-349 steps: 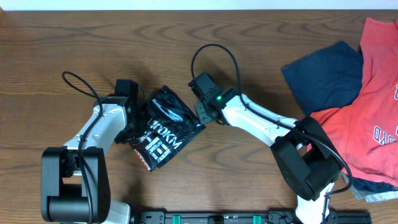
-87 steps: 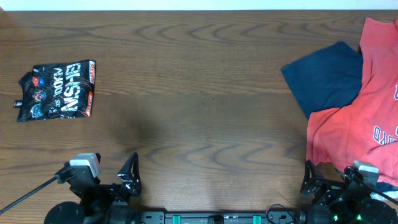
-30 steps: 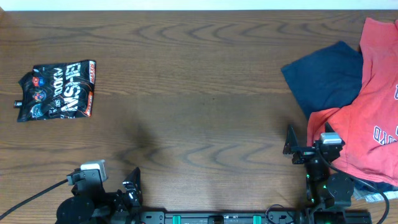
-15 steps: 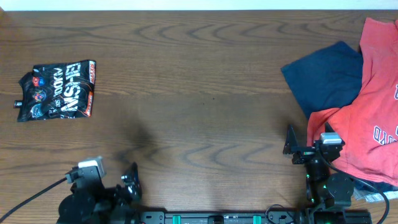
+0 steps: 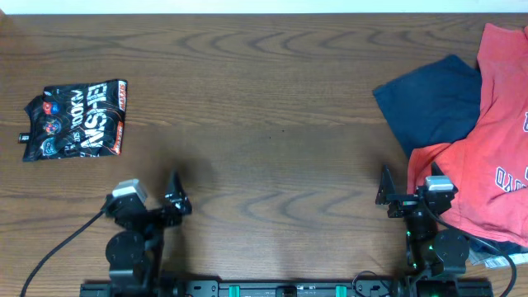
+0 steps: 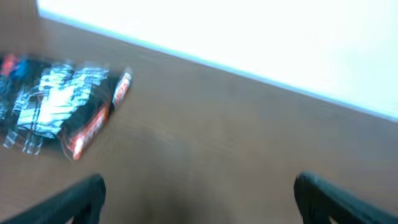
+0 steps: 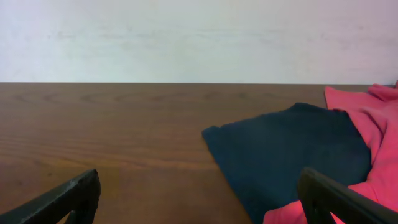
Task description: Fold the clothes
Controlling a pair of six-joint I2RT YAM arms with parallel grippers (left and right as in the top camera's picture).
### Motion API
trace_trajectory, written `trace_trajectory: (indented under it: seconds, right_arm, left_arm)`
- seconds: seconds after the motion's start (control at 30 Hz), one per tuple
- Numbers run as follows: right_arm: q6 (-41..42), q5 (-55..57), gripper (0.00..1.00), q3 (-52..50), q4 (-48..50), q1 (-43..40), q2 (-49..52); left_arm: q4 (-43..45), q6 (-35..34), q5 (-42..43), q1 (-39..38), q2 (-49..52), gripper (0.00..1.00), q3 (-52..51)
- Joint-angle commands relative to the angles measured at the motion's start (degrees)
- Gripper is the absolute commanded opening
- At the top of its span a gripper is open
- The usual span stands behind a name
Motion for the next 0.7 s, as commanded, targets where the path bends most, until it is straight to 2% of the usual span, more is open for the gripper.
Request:
trace_trajectory:
  seconds: [0.0,0.1,0.3,0.67]
  right_arm:
    - [-0.85,0.42,0.99,-0.07,-0.26,0.7,-0.09]
    - [-0.85,0.42,0.99,-0.07,-0.26,0.7,-0.09]
    - [-0.85,0.39,0.99,-0.07,-0.26,0.7,-0.11]
    - [-0.85,0.39,0.99,-0.07,-0.26,0.7,-0.11]
  left_arm:
    - [10.1,6.91,-0.42,0.35,-0.61,0.98,-5.6]
    - [20.85,9.35,-0.44,0.35,-0.61,0.98,-11.1]
    - [12.09,9.31,-0.31,0.31,-0.59,0.98,-11.04]
    - [12.33,9.29,-0.44,0.31,-0.09,0.98,-11.02]
